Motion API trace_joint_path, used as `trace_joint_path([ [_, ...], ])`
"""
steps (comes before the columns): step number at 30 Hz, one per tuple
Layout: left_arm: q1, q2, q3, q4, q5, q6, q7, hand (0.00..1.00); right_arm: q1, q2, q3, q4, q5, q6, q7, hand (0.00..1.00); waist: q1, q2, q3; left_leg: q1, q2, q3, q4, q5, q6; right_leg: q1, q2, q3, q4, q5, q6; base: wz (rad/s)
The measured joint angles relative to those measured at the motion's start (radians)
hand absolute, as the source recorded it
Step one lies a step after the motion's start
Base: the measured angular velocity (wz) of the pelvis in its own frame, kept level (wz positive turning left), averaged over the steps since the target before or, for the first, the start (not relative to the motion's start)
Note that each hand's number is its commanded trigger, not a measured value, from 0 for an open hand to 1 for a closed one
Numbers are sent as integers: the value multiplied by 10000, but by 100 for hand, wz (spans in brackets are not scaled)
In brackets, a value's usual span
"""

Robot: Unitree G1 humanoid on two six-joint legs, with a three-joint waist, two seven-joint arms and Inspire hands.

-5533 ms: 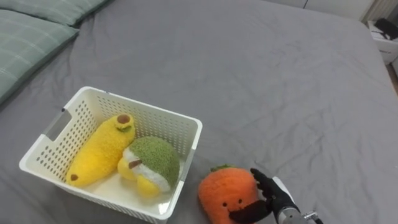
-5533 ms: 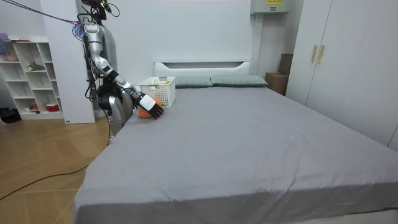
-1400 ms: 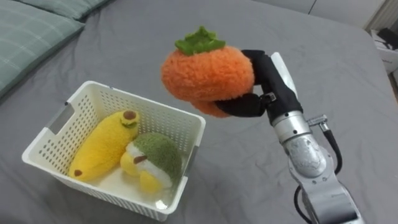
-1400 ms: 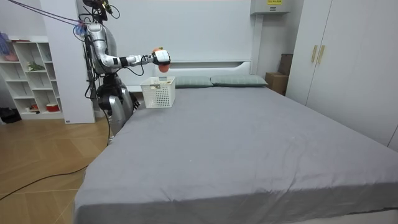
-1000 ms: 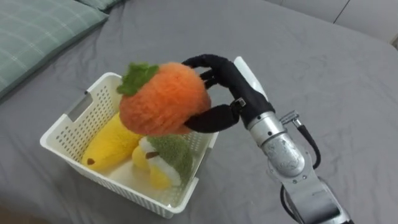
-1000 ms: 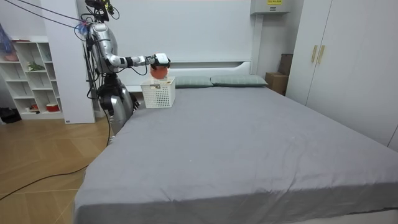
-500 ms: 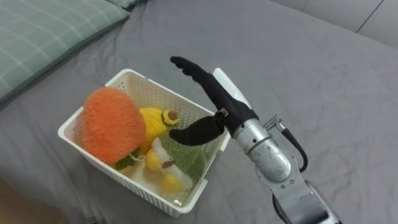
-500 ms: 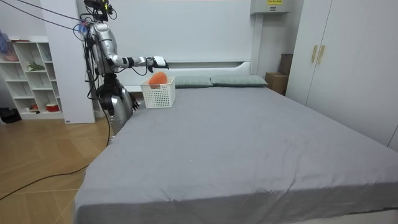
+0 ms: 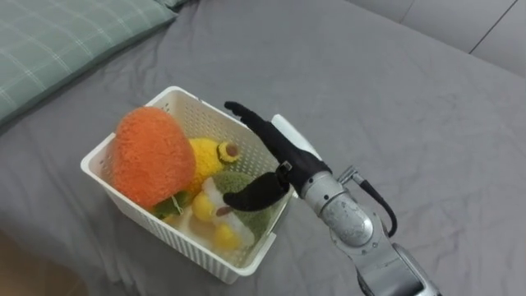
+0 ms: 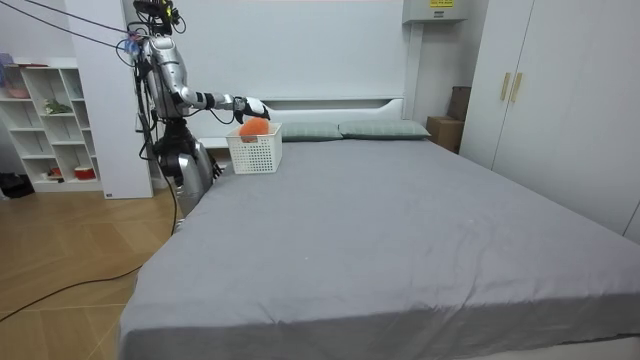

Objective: Collect toys from the bed

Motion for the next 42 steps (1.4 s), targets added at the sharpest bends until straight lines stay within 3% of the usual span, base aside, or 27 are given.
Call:
trace_joint_path([
  [8,40,-19,11,12,3,-27,91,0,111,-64,-230,234,11,-376,-155,0,-171,50,27,0,-2,6,-1,1,1,1,-1,61,-4,0,0,0],
  [13,76,11,4,12,12,-41,56,0,492,-282,-560,240,72,-825,-576,0,-335,228,14,55,5,96,53,1,2,15,-3,165,1,0,0,-3],
  [17,137,17,16,2,29,-41,26,0,500,-508,-761,238,44,-828,-618,0,-577,360,-13,62,13,259,52,0,2,-7,0,312,-1,0,0,-9],
  [23,145,-14,-148,-23,-71,-41,64,0,530,-578,-1683,239,322,-1047,-845,0,-1241,554,-39,112,23,373,25,1,2,-13,1,414,12,1,-1,-5],
  [27,331,-24,-200,-10,-62,96,55,0,683,-657,-2213,239,404,-1060,-1075,0,-1570,679,-144,270,41,593,-12,2,3,2,21,647,24,5,7,-16],
  [36,457,-35,-194,0,-68,289,144,0,983,-706,-3257,360,431,-1061,-1640,0,-1955,858,-43,408,178,960,-79,-6,0,-34,98,1042,43,36,-3,-10],
  [42,650,-91,-173,90,-61,303,415,0,1357,-733,-3805,366,522,-1099,-1847,0,-2223,933,-77,566,188,1131,-180,-9,3,-18,144,1275,38,49,-6,-9],
])
